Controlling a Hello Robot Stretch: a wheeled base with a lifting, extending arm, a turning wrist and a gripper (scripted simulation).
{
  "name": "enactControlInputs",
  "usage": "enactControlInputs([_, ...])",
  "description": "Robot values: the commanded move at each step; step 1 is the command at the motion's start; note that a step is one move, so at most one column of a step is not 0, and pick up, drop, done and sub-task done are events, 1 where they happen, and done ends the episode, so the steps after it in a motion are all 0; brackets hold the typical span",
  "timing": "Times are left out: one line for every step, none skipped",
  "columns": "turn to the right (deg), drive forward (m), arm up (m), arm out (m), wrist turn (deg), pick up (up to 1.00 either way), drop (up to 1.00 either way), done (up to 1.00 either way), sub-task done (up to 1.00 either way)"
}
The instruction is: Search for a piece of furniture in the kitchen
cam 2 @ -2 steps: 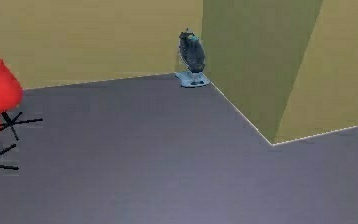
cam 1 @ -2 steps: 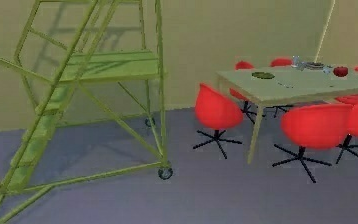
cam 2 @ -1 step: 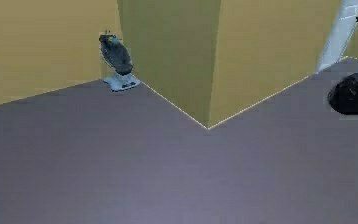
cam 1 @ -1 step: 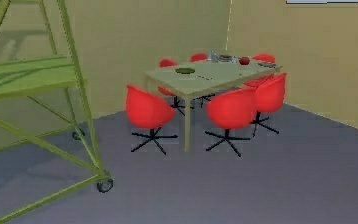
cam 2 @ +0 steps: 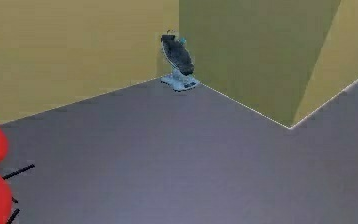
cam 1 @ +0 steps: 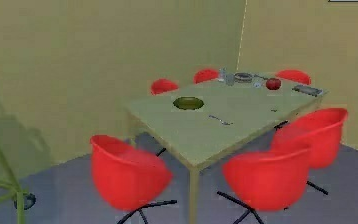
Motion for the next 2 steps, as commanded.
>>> enactControlInputs([45.0, 0.00, 0.00, 0.00, 0.0, 0.00, 0.00, 0.00, 0.00])
enactControlInputs([9.0, 0.00, 0.00, 0.00, 0.0, 0.00, 0.00, 0.00, 0.00])
